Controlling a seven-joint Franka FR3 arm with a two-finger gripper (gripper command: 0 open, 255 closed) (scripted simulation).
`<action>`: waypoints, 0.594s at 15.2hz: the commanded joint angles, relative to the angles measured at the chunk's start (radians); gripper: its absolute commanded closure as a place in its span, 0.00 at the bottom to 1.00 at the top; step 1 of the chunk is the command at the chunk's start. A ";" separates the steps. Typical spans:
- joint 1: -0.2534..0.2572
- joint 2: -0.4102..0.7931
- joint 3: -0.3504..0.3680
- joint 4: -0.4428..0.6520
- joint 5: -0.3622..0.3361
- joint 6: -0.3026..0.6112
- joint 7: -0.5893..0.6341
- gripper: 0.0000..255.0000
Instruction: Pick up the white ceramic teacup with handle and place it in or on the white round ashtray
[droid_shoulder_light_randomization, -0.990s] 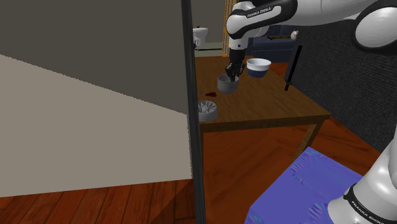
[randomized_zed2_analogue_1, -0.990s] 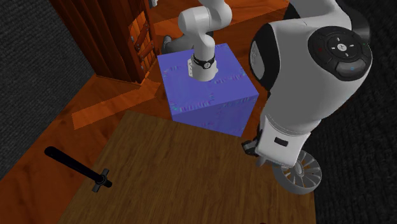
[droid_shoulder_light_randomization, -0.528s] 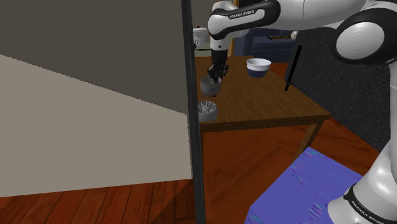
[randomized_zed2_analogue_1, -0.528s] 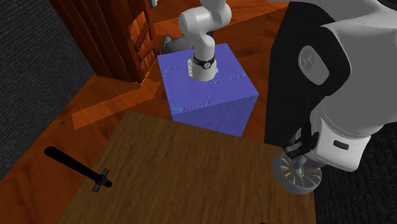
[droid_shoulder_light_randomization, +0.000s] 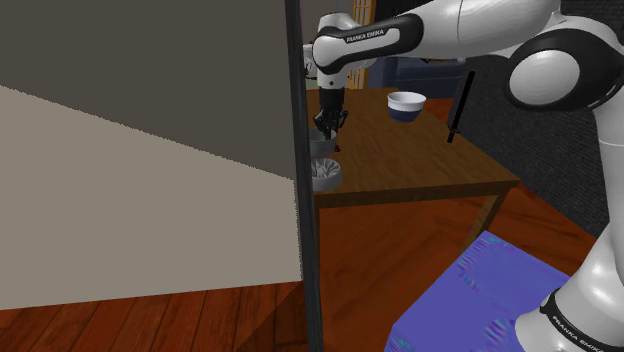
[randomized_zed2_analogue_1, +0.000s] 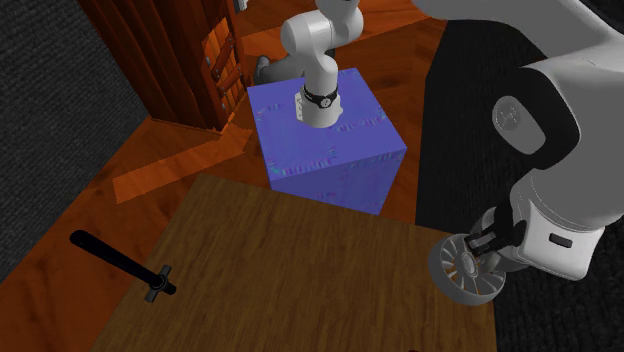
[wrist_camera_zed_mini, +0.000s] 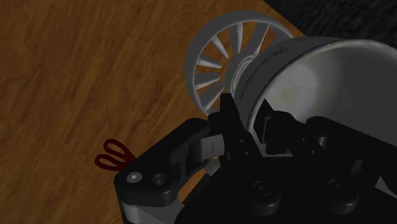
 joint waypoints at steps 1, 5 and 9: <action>0.001 0.000 0.000 -0.026 0.001 0.027 -0.002 1.00; 0.002 0.008 0.001 -0.069 0.003 0.077 -0.006 1.00; 0.003 0.019 0.002 -0.105 0.005 0.124 -0.010 1.00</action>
